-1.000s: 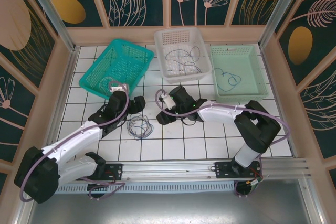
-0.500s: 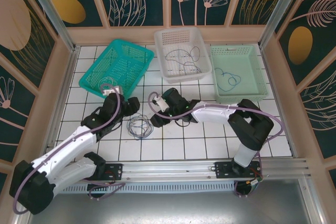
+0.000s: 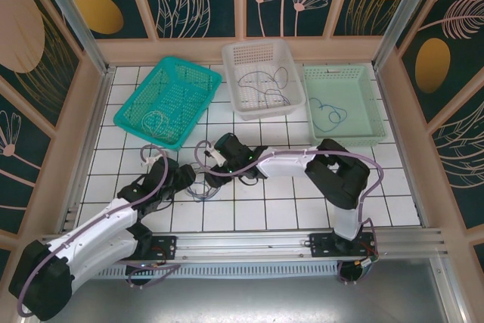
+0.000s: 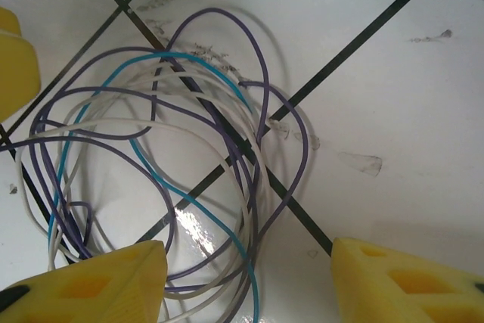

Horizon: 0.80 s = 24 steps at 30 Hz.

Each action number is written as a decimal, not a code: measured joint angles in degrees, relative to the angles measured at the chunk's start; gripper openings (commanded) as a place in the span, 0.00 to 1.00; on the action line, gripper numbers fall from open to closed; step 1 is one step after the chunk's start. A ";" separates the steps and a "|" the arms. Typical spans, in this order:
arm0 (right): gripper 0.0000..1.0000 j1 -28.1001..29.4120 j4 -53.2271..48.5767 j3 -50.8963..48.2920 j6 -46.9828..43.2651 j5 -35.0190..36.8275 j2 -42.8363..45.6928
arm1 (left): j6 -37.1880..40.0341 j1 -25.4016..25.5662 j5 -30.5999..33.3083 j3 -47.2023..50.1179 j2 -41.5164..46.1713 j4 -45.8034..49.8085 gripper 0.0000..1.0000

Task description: Untangle the cables

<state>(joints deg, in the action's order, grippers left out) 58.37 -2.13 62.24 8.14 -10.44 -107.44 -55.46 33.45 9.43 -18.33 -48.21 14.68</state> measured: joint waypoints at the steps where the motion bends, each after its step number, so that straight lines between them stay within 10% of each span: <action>1: 0.57 0.17 -0.09 0.04 -0.02 0.20 -0.13 | -0.20 0.00 -0.04 0.17 -0.26 -0.55 0.71; 15: 0.01 0.24 -0.39 1.25 -0.13 5.22 -3.32 | -0.96 0.42 -1.95 2.75 -6.21 -8.94 0.65; 24: 0.00 -5.95 2.14 -12.02 0.02 8.00 8.48 | 1.62 4.63 -4.22 -2.47 -19.67 -16.50 0.52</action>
<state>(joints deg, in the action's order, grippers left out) 52.42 0.01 50.22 8.16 -2.44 -98.96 -53.84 38.09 5.21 -20.80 -67.88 -1.83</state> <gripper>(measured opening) 0.050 0.532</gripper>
